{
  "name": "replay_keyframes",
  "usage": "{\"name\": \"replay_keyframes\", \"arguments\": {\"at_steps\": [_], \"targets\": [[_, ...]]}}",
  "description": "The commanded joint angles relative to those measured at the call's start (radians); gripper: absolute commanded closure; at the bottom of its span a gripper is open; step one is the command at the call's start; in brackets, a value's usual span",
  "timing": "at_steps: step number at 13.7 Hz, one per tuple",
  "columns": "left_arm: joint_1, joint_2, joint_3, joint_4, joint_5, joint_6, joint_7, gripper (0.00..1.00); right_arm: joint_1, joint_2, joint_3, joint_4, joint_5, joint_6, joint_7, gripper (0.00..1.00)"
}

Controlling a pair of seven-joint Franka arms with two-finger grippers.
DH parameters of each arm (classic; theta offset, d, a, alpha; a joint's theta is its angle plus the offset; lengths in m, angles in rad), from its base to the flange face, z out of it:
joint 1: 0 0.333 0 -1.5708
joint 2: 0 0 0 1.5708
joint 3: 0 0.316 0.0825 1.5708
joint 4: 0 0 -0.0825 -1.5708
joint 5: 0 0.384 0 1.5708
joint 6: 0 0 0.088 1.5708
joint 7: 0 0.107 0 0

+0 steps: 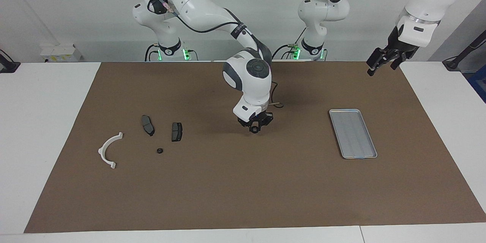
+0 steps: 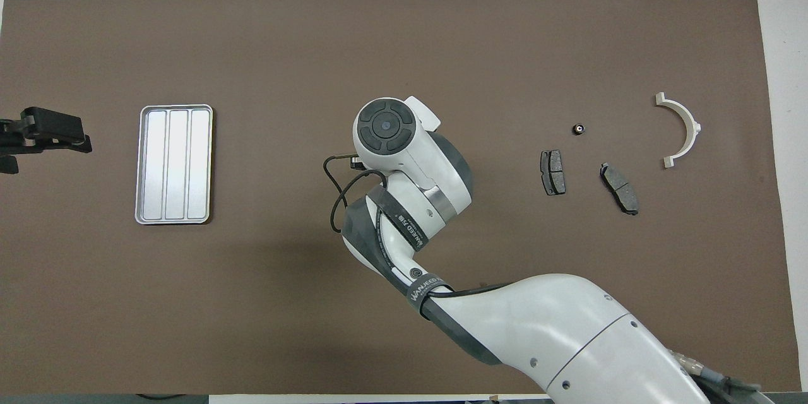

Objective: Pick bearing gear from pile to tray
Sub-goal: 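Carry the bearing to mid-table with the right gripper and release it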

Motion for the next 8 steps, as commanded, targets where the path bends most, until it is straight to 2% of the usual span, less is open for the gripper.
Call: {"name": "replay_keyframes", "arguments": {"at_steps": [1,3,4,5,6,8], "targets": [[-0.002,-0.026,0.0,-0.024,-0.007,0.0,0.004,0.0,-0.008,-0.014,0.002,-0.074,-0.01,0.079,0.0,1.0],[-0.022,-0.026,-0.001,-0.032,-0.007,0.011,-0.001,0.0,-0.009,-0.02,0.002,-0.095,-0.01,0.098,0.0,1.0],[-0.018,-0.043,-0.001,-0.066,-0.009,0.022,0.005,0.0,-0.009,-0.02,0.002,-0.095,-0.008,0.094,0.002,0.74],[-0.024,-0.06,-0.001,-0.107,-0.01,0.033,-0.001,0.0,-0.011,-0.022,0.002,-0.09,-0.008,0.078,0.002,0.28],[-0.028,-0.072,-0.001,-0.126,-0.009,0.042,-0.021,0.0,-0.011,-0.028,-0.001,-0.073,-0.008,0.049,0.003,0.0],[-0.03,-0.072,-0.003,-0.141,-0.041,0.074,-0.163,0.0,-0.037,-0.031,-0.009,0.034,-0.019,-0.067,-0.009,0.0]]}}
